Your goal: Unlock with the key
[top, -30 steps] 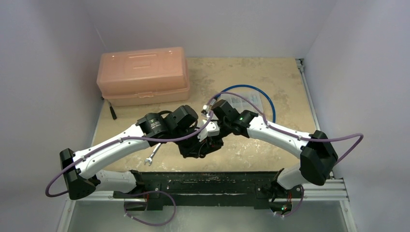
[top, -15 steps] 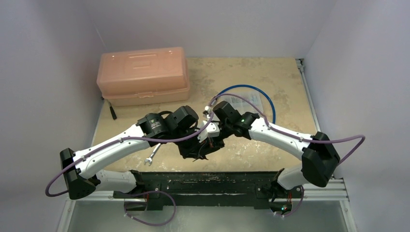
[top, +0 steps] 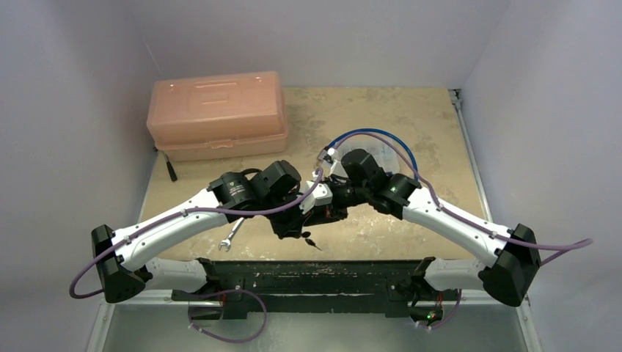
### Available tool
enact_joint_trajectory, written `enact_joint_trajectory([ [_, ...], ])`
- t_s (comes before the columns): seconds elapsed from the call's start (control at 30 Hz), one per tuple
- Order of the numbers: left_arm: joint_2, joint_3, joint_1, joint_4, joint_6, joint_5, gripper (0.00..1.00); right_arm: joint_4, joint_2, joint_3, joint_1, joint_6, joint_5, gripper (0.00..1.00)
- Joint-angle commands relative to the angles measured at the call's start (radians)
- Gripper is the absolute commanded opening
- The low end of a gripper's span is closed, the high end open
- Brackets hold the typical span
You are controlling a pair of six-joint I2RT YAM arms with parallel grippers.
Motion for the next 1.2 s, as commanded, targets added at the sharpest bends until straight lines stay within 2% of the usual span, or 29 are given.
enact_joint_trajectory([
  [0.0,-0.029,-0.007,0.006,0.028,-0.035,-0.035,0.00,-0.002,-0.048,0.000,-0.003,0.025,0.073,0.00],
  [0.2,-0.058,0.014,0.006,0.039,-0.053,-0.061,0.00,-0.047,-0.099,-0.028,-0.006,-0.010,0.143,0.00],
  [0.3,-0.062,0.032,0.006,0.038,-0.052,-0.063,0.00,-0.030,-0.148,-0.036,-0.006,-0.088,0.202,0.00],
  [0.33,-0.063,0.037,0.006,0.036,-0.051,-0.063,0.00,-0.016,-0.171,-0.047,-0.006,-0.108,0.228,0.07],
  [0.37,-0.062,0.042,0.006,0.035,-0.050,-0.063,0.00,-0.006,-0.199,-0.056,-0.006,-0.131,0.264,0.20],
  [0.47,-0.061,0.057,0.007,0.034,-0.045,-0.055,0.00,0.013,-0.281,-0.085,-0.006,-0.168,0.398,0.67],
  [0.5,-0.062,0.060,0.008,0.037,-0.044,-0.050,0.00,0.014,-0.302,-0.090,-0.005,-0.167,0.434,0.85],
  [0.53,-0.062,0.062,0.008,0.041,-0.044,-0.043,0.00,0.018,-0.321,-0.095,-0.006,-0.167,0.461,0.97],
  [0.83,-0.040,0.087,0.013,0.071,-0.032,-0.008,0.00,-0.071,-0.411,-0.087,-0.004,-0.235,0.747,0.99],
  [0.9,-0.033,0.094,0.026,0.073,-0.027,0.004,0.00,-0.040,-0.432,-0.103,-0.005,-0.294,0.705,0.99],
  [0.97,-0.027,0.103,0.047,0.075,-0.022,0.031,0.00,0.011,-0.462,-0.112,-0.004,-0.405,0.556,0.99],
  [1.1,-0.019,0.120,0.083,0.082,-0.006,0.115,0.00,0.135,-0.538,-0.194,-0.005,-0.398,0.402,0.99],
  [1.17,-0.014,0.129,0.093,0.085,-0.001,0.146,0.00,0.201,-0.585,-0.243,-0.005,-0.399,0.392,0.98],
])
